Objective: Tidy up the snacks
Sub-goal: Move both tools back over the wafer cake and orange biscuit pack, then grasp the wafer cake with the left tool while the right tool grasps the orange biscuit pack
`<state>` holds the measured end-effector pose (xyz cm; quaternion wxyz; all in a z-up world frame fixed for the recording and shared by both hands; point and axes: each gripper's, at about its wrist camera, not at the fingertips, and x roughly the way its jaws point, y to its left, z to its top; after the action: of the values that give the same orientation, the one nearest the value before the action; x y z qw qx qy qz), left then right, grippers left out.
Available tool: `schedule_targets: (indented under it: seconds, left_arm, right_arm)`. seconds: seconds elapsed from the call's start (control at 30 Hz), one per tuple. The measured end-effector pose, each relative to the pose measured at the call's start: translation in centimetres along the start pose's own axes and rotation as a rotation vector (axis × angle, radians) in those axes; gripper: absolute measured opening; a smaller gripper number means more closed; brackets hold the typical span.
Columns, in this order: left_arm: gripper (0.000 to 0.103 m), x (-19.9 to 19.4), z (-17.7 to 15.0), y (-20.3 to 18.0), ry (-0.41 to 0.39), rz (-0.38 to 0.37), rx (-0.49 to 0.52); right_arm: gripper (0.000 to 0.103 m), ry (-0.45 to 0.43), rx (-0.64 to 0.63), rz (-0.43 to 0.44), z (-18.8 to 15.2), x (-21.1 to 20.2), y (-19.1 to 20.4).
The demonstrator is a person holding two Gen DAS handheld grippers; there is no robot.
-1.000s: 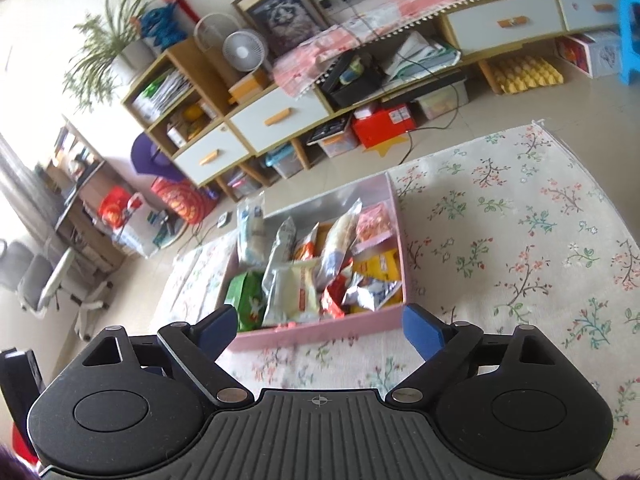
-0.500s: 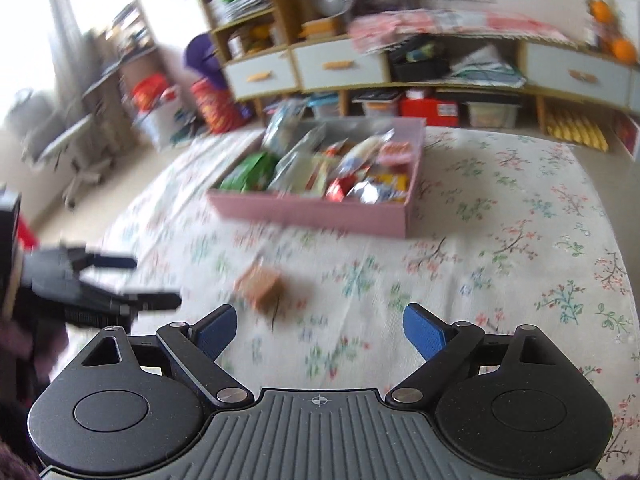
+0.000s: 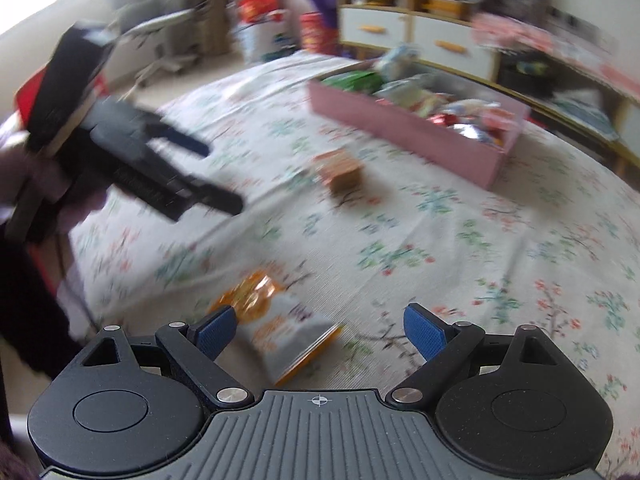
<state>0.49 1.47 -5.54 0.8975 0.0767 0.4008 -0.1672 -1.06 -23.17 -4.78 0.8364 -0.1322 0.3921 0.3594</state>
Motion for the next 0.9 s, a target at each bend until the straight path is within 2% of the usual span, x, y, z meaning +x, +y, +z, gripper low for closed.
schedule_targets:
  seconds: [0.1, 0.13, 0.2, 0.53, 0.8, 0.9]
  left_arm:
    - [0.103, 0.6, -0.5, -0.6, -0.015, -0.004, 0.026]
    - [0.103, 0.5, -0.6, -0.8, -0.032, -0.002, 0.036]
    - [0.103, 0.7, -0.5, -1.0, -0.047, -0.004, 0.050]
    - [0.103, 2.5, 1.0, -2.1, -0.092, -0.017, 0.076]
    - [0.103, 3.5, 2.1, -2.6, -0.100, -0.019, 0.078]
    - [0.100, 3.7, 2.4, -2.7, -0.104, -0.024, 0.080]
  right_arm:
    - [0.093, 0.029, -0.067, -0.009, -0.5, 0.8, 0.8]
    - [0.098, 0.013, -0.070, -0.015, -0.6, 0.9, 0.7]
    - [0.101, 0.002, -0.077, -0.023, -0.7, 1.1, 0.6]
    - [0.102, -0.065, 0.049, -0.054, -0.3, 2.5, -2.4]
    - [0.102, -0.095, 0.078, -0.084, 0.3, 3.4, -3.9]
    - [0.101, -0.093, 0.073, -0.084, 0.5, 3.5, -4.2]
